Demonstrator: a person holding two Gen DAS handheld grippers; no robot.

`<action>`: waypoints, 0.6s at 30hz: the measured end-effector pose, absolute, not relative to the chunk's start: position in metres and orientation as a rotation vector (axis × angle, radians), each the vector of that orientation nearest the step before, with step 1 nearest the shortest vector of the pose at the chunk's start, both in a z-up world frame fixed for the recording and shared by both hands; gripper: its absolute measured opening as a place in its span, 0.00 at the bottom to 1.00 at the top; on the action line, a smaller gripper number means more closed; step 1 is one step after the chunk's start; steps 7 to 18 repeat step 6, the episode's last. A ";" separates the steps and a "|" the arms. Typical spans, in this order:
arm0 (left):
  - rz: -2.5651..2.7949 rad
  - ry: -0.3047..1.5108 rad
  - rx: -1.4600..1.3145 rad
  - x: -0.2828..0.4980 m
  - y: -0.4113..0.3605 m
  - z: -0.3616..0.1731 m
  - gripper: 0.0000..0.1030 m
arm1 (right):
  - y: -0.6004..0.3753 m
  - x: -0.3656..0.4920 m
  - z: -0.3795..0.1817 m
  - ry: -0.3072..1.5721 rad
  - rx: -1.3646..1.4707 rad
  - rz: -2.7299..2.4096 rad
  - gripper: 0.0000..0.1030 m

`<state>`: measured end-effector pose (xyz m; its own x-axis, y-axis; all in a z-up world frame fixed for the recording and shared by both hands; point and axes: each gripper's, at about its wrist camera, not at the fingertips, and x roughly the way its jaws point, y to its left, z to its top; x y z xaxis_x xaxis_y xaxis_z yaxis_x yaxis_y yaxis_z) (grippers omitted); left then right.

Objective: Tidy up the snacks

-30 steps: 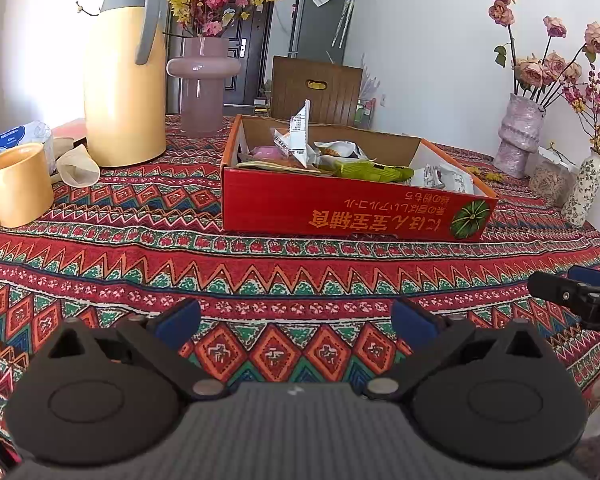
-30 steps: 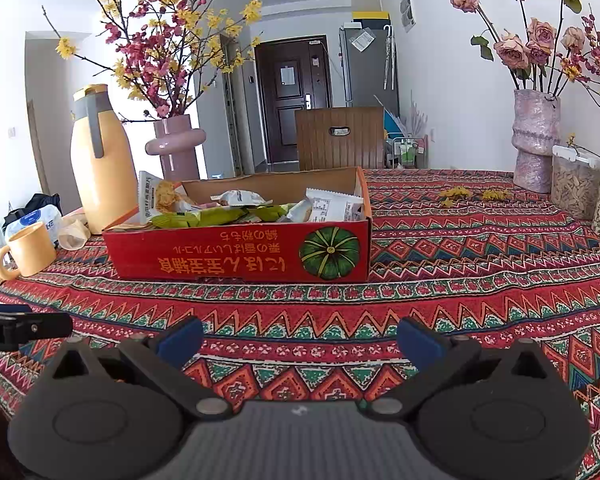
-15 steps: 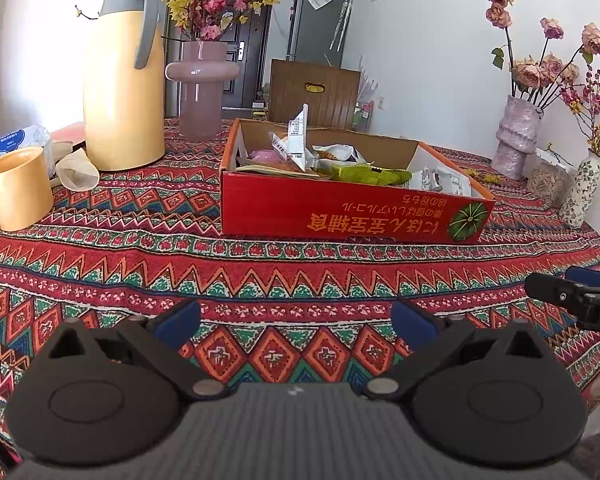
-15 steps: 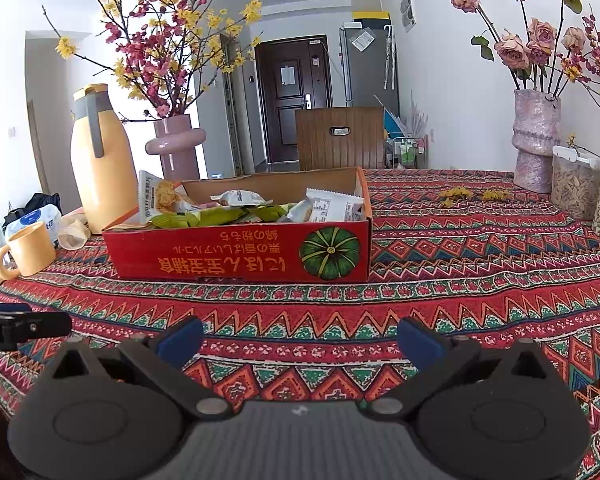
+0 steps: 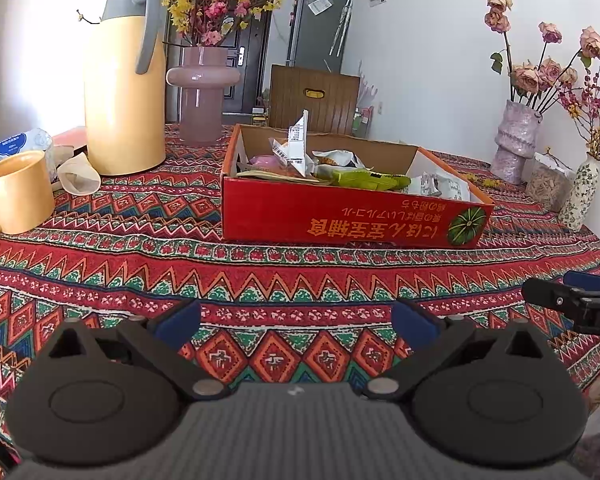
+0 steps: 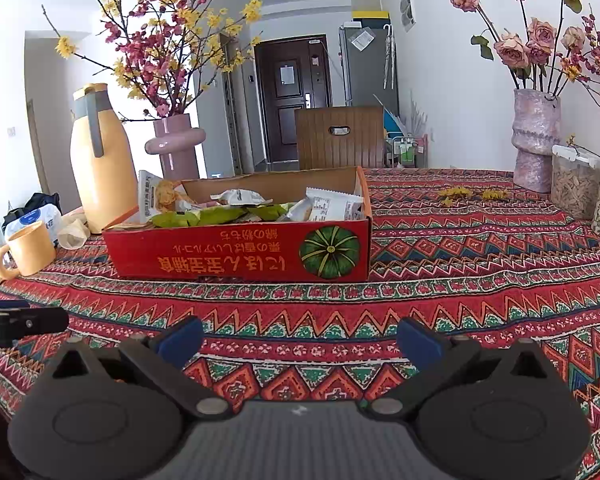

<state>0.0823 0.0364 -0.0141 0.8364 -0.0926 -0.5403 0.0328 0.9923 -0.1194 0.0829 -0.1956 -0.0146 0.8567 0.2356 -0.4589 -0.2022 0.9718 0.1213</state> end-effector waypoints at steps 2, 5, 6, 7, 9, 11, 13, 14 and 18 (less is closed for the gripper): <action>-0.070 0.576 -0.106 0.082 0.036 -0.015 1.00 | -0.195 0.082 -0.015 0.492 0.070 0.231 1.00; -0.077 0.572 -0.106 0.082 0.036 -0.015 1.00 | -0.195 0.082 -0.016 0.495 0.070 0.232 1.00; -0.079 0.572 -0.107 0.082 0.036 -0.015 1.00 | -0.195 0.082 -0.016 0.496 0.070 0.232 1.00; -0.079 0.572 -0.107 0.082 0.036 -0.015 1.00 | -0.195 0.082 -0.016 0.496 0.070 0.232 1.00; -0.079 0.572 -0.107 0.082 0.036 -0.015 1.00 | -0.195 0.082 -0.016 0.496 0.070 0.232 1.00; -0.079 0.572 -0.107 0.082 0.036 -0.015 1.00 | -0.195 0.082 -0.016 0.496 0.070 0.232 1.00; -0.079 0.572 -0.107 0.082 0.036 -0.015 1.00 | -0.195 0.082 -0.016 0.496 0.070 0.232 1.00; -0.079 0.572 -0.107 0.082 0.036 -0.015 1.00 | -0.195 0.082 -0.016 0.496 0.070 0.232 1.00; -0.079 0.572 -0.107 0.082 0.036 -0.015 1.00 | -0.195 0.082 -0.016 0.496 0.070 0.232 1.00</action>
